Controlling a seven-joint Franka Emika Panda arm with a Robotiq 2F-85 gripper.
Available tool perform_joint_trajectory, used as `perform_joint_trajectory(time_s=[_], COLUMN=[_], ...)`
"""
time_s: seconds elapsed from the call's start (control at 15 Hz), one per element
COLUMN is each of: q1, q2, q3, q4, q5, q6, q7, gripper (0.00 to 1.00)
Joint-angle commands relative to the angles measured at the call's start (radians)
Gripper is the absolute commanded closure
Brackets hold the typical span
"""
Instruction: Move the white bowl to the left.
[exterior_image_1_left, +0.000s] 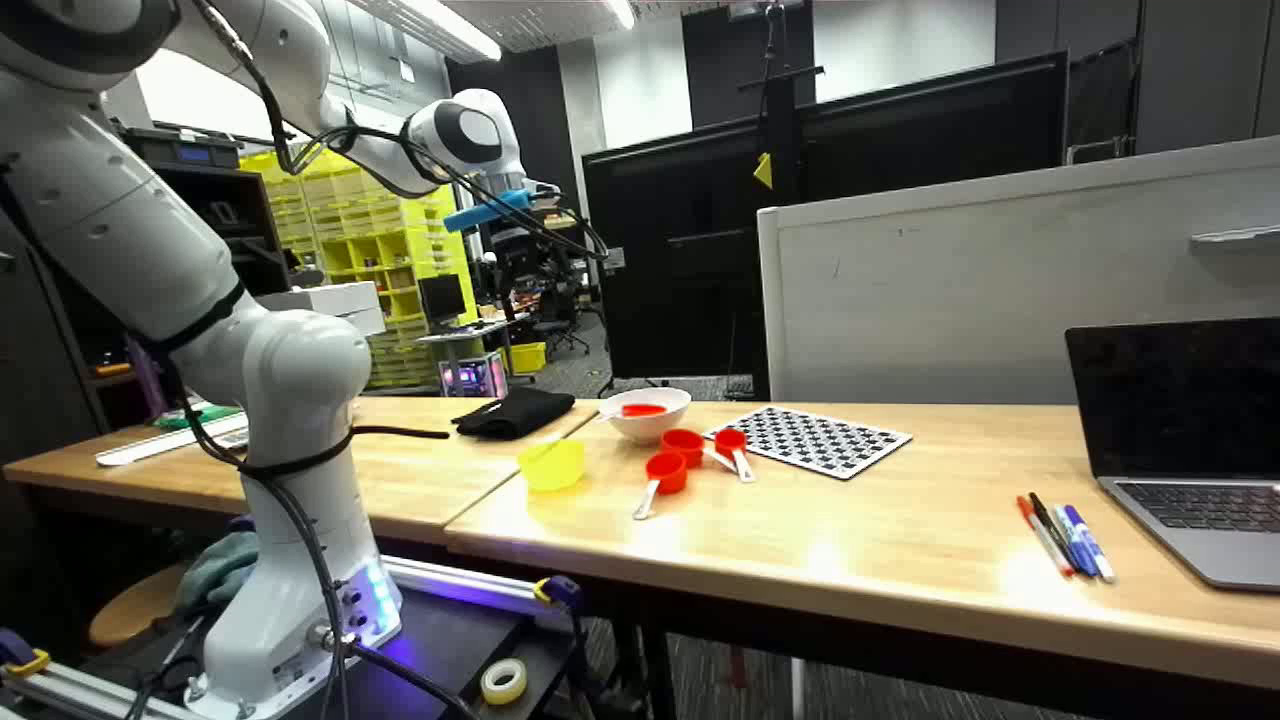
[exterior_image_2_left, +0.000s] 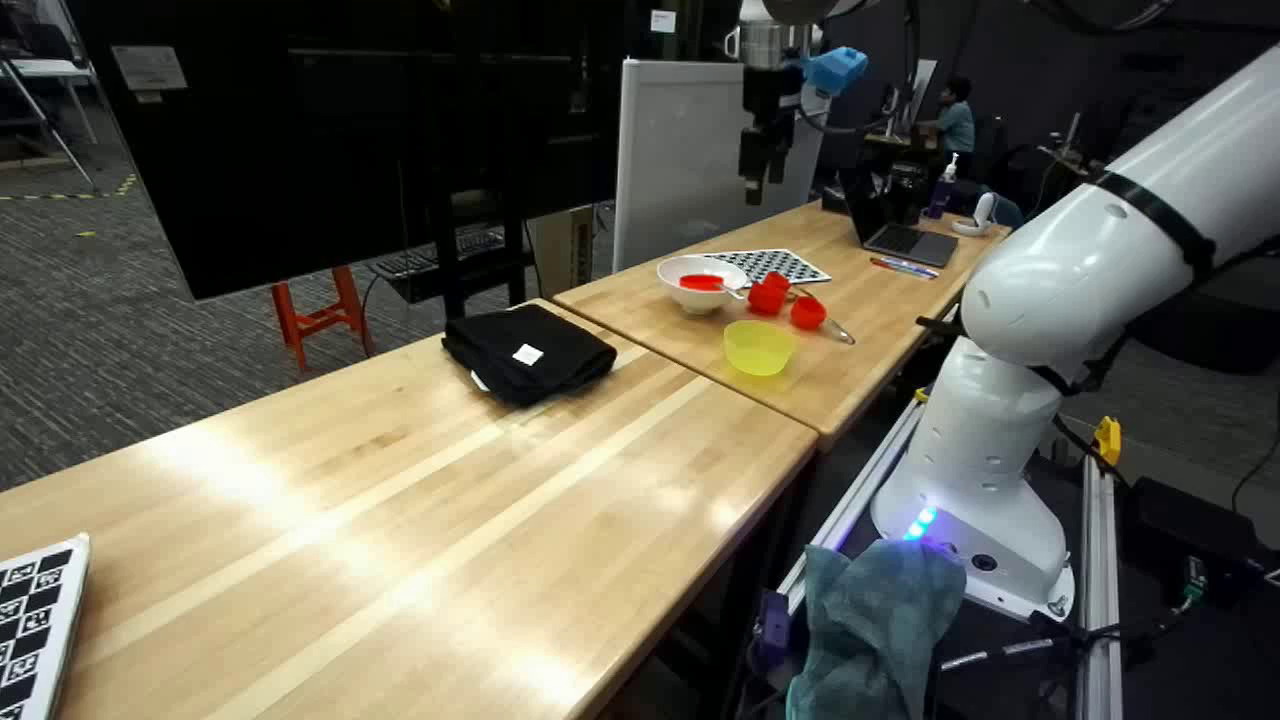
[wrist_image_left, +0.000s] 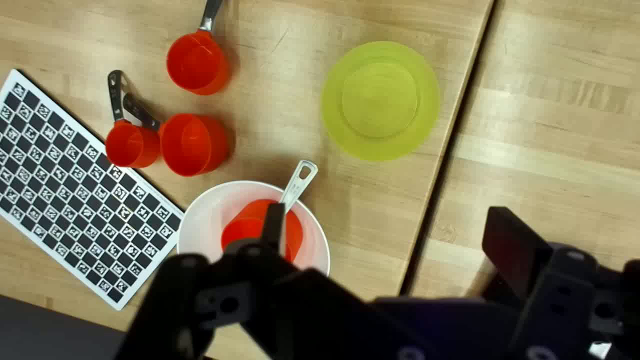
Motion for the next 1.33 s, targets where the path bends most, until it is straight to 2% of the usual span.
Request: perform_joint_trajectory(time_s=[0.0, 1.07, 1.27], q1=[0.008, 0.008, 0.013], q2=[0.0, 0.0, 0.012], q3=[-0.006, -0.006, -0.024], q4=[0.002, 0.002, 0.005], q5=[-0.003, -0.003, 0.018], q6=[-0.003, -0.003, 0.001], q7=[0.003, 0.003, -0.019], gripper=[0.0, 0.0, 0.0])
